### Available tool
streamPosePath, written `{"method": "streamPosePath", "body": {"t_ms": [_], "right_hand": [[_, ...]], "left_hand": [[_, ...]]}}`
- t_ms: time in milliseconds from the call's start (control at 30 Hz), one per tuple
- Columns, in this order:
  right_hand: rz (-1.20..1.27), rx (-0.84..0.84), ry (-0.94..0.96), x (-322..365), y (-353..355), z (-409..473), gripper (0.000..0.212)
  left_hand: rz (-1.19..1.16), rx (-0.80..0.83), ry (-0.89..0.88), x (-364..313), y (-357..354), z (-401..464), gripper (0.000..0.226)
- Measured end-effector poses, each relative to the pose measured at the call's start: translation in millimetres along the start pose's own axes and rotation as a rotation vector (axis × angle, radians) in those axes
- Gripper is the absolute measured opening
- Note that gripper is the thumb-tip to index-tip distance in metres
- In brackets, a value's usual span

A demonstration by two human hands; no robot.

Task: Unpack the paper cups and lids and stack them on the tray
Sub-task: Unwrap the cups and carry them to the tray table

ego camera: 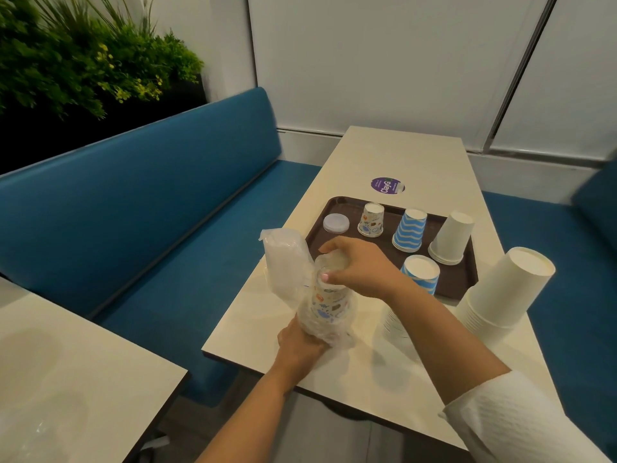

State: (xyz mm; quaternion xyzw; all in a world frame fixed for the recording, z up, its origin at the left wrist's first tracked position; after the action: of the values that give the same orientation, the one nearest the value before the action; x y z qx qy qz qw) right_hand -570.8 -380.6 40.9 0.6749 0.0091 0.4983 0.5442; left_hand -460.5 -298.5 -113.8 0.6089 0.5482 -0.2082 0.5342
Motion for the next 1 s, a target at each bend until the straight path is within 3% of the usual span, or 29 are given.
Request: {"method": "streamPosePath", "body": {"t_ms": [100,200,367,533,633,767,867,1000], "right_hand": [[-0.099,-0.092,-0.023,-6,-1,1,0.025],[-0.207,-0.190,0.008,-3,-3,3,0.021],[-0.360,-0.118,0.084,2,-4,7,0.026],[-0.355,-0.182,0.117,11,9,7,0.035],[-0.352,-0.111,0.092,15,15,7,0.043],[-0.240,-0.356,0.094,17,30,5,0.040],[-0.255,-0.339,0.069,16,31,6,0.041],[-0.075,-0.657,0.087,15,41,3,0.042]], "left_hand": [[0.036,0.011,0.009,7,2,3,0.065],[0.104,0.016,0.004,15,5,4,0.047],[0.158,-0.029,-0.001,10,1,6,0.046],[-0.013,-0.056,0.045,14,-4,15,0.051],[-0.057,-0.064,0.044,14,-4,17,0.047],[-0.105,-0.072,0.036,15,-6,20,0.047],[-0.112,-0.053,0.090,16,-7,23,0.044],[-0.029,-0.080,0.091,12,-7,26,0.068]]}}
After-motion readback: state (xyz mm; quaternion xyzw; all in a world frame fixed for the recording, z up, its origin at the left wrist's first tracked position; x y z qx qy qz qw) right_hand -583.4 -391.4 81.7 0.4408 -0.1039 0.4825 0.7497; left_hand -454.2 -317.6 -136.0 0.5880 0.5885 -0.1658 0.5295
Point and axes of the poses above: each hand's wrist, its own z-axis towards the middle knuckle, its own y-axis out of the back of the hand, x = y × z, the point moved 2 cm from there along z, towards the middle knuckle, and after that the axes turned 13 degrees about y, right-handed, at the moved point
